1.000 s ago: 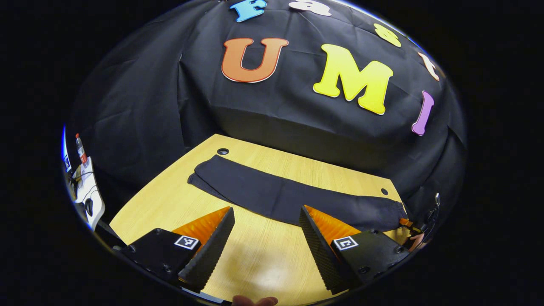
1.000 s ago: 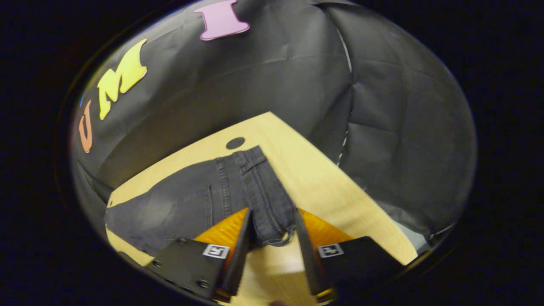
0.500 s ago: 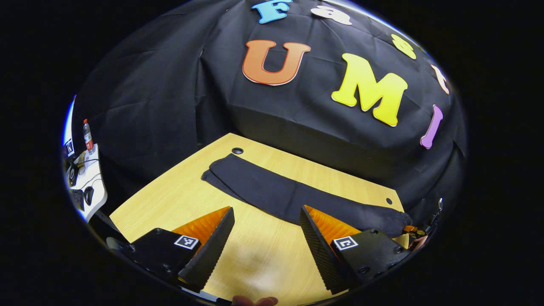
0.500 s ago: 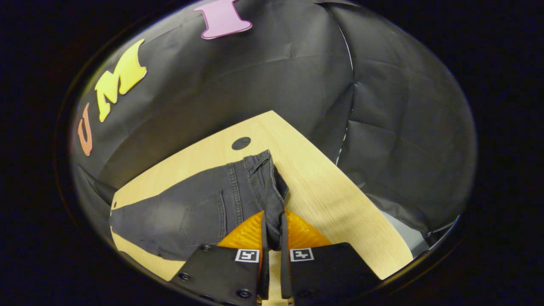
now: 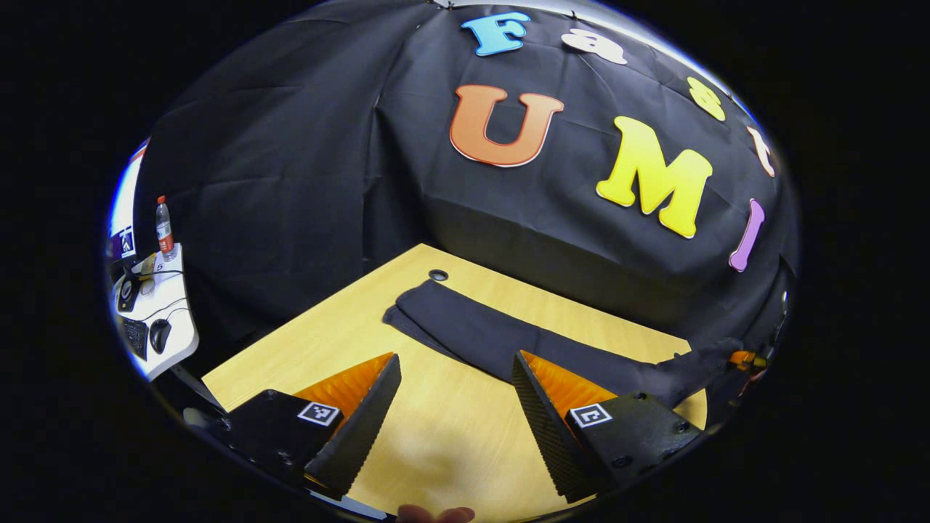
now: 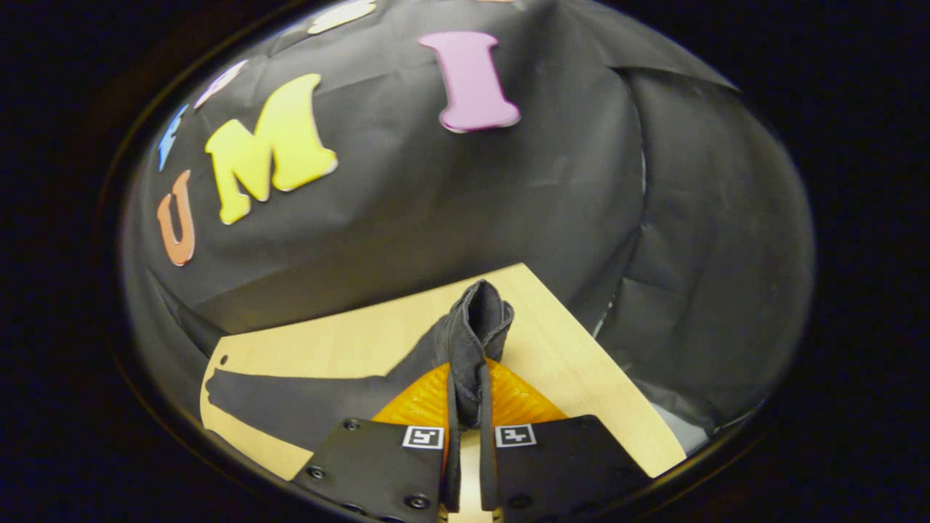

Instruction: Grasp the waist and the cuffs of the jeans and fold them to make the two legs overlap; first hold the waist and fold one-third of the jeans toward the cuffs, then hold the cuffs and fold the remaining one-third in the same direction to finish folding.

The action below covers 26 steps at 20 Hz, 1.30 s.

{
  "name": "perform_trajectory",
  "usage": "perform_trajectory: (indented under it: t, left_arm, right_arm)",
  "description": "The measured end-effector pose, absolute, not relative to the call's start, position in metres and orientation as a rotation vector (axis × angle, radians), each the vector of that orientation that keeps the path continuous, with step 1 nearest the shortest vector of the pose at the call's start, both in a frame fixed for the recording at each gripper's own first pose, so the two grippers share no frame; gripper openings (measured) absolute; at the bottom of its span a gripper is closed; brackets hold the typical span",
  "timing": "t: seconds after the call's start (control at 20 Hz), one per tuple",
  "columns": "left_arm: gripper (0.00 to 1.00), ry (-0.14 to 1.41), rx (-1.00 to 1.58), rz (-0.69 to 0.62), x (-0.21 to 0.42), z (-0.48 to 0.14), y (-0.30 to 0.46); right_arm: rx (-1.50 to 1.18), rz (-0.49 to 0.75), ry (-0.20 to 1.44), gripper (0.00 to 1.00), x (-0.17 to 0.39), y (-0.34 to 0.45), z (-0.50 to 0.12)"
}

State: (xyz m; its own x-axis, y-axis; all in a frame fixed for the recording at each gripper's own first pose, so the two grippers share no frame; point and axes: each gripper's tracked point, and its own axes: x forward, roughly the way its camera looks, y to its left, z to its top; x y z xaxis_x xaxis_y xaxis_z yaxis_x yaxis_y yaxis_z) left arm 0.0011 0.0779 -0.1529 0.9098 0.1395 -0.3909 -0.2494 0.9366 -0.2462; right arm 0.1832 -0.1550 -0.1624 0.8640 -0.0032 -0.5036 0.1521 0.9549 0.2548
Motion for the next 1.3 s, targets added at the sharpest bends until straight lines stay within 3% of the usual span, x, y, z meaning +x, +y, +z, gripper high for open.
perform_trajectory:
  t: [0.25,0.35,0.5,0.85,0.9,0.95,1.1,1.15,1.2,1.3]
  left_arm:
    - [0.99,0.352,-0.358,0.225,-0.006,-0.161,0.119]
    - [0.99,0.341,-0.36,0.233,-0.012,-0.161,0.136]
    - [0.99,0.338,-0.349,0.238,-0.023,-0.164,0.156]
    - [0.99,0.35,-0.343,0.262,-0.05,-0.179,0.192]
    - [0.99,0.352,-0.35,0.267,-0.052,-0.181,0.195]
    - [0.99,0.355,-0.361,0.273,-0.055,-0.185,0.199]
    - [0.99,0.375,-0.401,0.285,-0.059,-0.194,0.209]
    - [0.99,0.38,-0.411,0.288,-0.06,-0.197,0.211]
    - [0.99,0.383,-0.418,0.289,-0.059,-0.198,0.214]
    - [0.99,0.386,-0.427,0.287,-0.059,-0.198,0.219]
  right_arm:
    - [0.223,0.049,0.443,0.11,0.199,-0.024,-0.093]
    - [0.207,0.096,0.441,0.07,0.2,0.028,-0.086]
    - [0.148,0.158,0.451,0.11,0.202,0.108,-0.1]
    - [0.002,0.269,0.558,0.11,0.193,0.259,-0.195]
    - [-0.03,0.274,0.57,0.07,0.194,0.269,-0.21]
    - [-0.064,0.279,0.587,0.11,0.192,0.281,-0.227]
    - [-0.173,0.291,0.63,0.11,0.192,0.311,-0.275]
    - [-0.208,0.297,0.636,0.07,0.19,0.318,-0.29]
    - [-0.239,0.304,0.653,0.11,0.184,0.32,-0.302]
    - [-0.277,0.313,0.677,0.11,0.18,0.324,-0.32]
